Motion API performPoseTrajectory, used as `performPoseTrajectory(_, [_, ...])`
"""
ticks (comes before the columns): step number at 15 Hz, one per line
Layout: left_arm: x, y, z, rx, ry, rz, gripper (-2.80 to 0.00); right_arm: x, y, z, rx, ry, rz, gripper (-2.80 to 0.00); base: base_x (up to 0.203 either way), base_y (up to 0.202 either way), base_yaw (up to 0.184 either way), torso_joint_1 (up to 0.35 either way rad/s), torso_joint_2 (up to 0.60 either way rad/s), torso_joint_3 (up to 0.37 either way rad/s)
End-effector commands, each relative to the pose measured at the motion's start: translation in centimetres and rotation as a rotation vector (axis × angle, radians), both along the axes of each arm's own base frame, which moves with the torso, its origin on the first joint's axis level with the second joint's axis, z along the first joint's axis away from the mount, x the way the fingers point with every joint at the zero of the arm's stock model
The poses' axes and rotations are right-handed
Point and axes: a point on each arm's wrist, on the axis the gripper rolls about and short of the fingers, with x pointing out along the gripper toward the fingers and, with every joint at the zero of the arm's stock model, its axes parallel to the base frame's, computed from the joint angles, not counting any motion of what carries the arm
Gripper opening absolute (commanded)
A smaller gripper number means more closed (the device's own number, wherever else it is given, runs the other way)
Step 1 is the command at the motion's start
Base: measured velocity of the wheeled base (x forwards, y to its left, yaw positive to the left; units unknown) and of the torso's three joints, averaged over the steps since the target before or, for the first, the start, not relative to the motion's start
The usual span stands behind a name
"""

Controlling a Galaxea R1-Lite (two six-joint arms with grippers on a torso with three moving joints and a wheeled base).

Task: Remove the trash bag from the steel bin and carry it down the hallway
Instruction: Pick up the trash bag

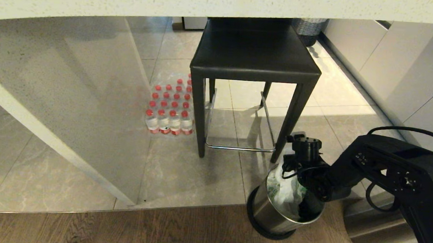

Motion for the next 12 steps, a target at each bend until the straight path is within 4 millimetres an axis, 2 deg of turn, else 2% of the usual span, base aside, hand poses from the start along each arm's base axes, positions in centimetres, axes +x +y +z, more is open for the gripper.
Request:
performPoseTrajectory(1, [0.0,0.0,0.0,0.0,-0.001,0.0,-2.8,0.0,0.0,0.5,0.002,-0.012,-0.003,-2.8,0.0,0.0,0.0,0.0,0.0,0.0])
performPoseTrajectory(5, [0.0,0.0,0.0,0.0,-0.001,0.0,-2.8,-1.5,-0.2,4.2,0.011,-0.012,0.0,-2.8,0.0,0.0,0.0,0.0,0.0,0.0])
performPoseTrajectory(8, [0.0,0.0,0.0,0.0,-0.001,0.0,-2.8,-3.7,-0.1,7.7,0.067,-0.012,0.018,-2.8,0.0,0.0,0.0,0.0,0.0,0.0])
performPoseTrajectory(12, [0.0,0.0,0.0,0.0,-0.001,0.0,-2.8,-6.7,0.4,10.6,0.119,0.009,0.033,-2.8,0.0,0.0,0.0,0.0,0.0,0.0])
